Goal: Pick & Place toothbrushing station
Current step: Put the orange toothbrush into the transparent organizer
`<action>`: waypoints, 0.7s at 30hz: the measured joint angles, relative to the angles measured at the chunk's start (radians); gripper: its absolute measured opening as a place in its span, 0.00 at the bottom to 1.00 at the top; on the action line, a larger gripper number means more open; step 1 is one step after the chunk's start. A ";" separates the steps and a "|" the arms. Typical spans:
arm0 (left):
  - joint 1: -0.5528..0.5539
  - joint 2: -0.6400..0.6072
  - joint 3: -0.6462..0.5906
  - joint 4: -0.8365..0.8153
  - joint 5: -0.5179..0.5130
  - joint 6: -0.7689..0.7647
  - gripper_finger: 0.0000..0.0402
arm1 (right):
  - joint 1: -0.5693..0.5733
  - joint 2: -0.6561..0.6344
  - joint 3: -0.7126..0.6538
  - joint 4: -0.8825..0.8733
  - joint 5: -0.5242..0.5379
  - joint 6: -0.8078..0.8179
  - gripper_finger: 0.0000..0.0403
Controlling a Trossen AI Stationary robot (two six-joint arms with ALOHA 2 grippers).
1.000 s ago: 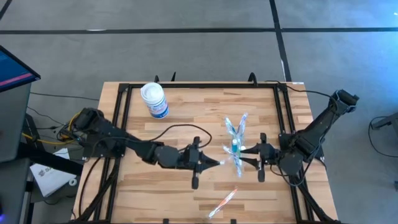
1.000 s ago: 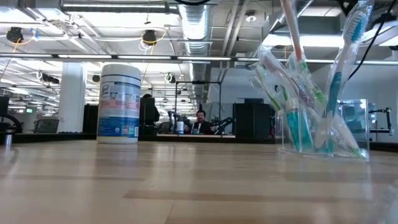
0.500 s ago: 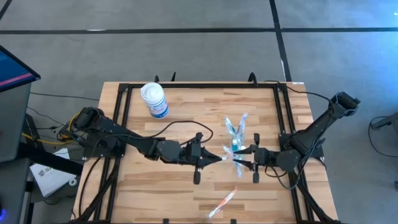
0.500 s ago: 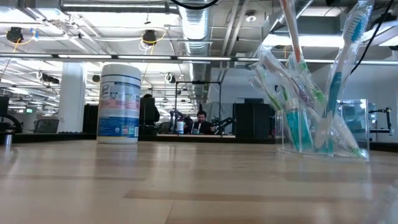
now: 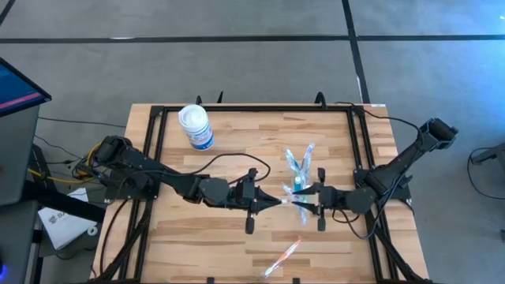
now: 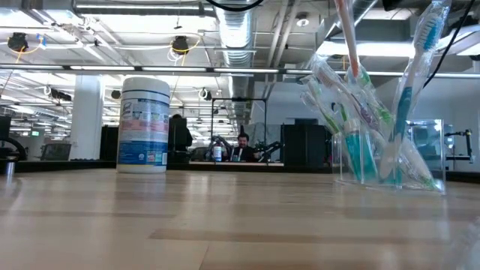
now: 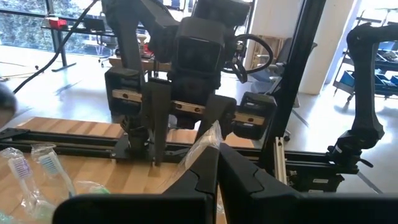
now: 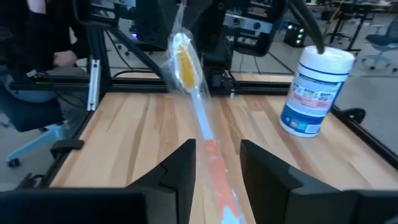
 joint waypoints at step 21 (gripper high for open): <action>0.009 0.000 0.000 -0.007 -0.001 0.000 0.00 | -0.048 0.099 0.047 0.131 -0.040 -0.112 0.29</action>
